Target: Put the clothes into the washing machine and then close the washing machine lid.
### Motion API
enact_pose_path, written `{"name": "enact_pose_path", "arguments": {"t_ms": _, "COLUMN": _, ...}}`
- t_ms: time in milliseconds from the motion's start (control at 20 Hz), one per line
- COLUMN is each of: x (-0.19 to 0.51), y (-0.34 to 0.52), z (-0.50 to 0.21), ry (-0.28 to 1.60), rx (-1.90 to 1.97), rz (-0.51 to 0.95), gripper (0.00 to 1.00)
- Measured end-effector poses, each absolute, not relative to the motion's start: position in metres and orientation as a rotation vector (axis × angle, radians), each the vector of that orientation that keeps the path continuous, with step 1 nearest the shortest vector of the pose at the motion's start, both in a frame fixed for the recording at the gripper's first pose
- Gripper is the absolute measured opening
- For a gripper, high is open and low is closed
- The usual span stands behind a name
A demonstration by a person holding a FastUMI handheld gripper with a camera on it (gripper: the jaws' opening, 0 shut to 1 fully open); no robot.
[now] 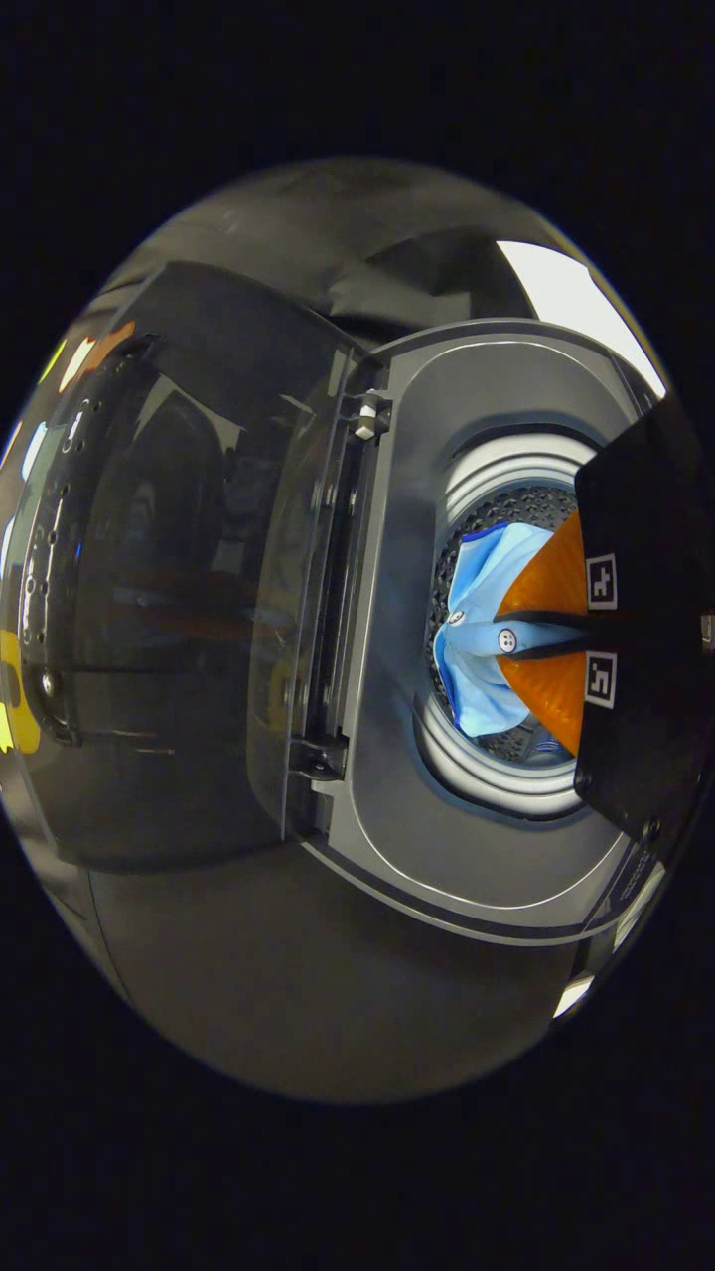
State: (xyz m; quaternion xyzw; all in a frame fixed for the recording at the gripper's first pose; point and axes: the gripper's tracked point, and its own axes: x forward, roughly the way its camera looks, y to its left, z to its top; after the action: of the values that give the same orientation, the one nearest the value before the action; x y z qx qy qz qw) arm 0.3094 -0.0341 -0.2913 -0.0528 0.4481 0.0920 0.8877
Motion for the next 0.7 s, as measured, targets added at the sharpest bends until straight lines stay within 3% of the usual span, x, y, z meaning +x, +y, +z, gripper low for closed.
{"name": "enact_pose_path", "arguments": {"t_ms": 200, "x": 0.311, "y": -0.037, "z": -0.294, "ry": 0.960, "rx": -0.024, "rz": 0.148, "gripper": 0.96}}
{"name": "enact_pose_path", "arguments": {"t_ms": 700, "x": 0.314, "y": -0.034, "z": -0.262, "ry": 0.909, "rx": 0.002, "rz": 0.148, "gripper": 0.97}}
